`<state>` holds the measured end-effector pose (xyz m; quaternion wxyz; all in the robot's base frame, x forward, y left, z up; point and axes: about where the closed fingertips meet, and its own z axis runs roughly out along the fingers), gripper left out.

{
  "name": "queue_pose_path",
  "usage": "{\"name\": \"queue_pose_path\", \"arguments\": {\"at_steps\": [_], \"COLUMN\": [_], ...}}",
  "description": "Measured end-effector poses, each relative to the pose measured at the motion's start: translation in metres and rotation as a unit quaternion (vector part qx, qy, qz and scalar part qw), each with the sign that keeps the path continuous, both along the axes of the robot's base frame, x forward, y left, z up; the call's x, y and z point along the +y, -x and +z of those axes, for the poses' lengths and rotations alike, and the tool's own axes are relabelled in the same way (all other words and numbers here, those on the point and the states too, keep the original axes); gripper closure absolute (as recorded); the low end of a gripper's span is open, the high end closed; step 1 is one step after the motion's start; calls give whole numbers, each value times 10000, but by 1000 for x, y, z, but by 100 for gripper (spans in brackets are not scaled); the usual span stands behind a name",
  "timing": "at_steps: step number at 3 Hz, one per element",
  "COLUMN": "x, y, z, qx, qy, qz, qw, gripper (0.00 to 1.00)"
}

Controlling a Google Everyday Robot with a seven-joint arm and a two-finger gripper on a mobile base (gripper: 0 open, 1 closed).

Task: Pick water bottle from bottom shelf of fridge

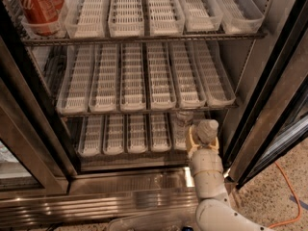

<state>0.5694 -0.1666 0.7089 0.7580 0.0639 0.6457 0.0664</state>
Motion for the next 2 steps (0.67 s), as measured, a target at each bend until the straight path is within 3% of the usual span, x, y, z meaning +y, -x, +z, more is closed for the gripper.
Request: {"name": "queue_pose_path", "arguments": {"at_steps": [1, 2], "x": [8, 23], "y": [15, 28], "z": [28, 56], "qx": [-195, -456], "qy": [27, -48], "qz": [412, 870], "qw": [9990, 9952], "gripper": [100, 100]}}
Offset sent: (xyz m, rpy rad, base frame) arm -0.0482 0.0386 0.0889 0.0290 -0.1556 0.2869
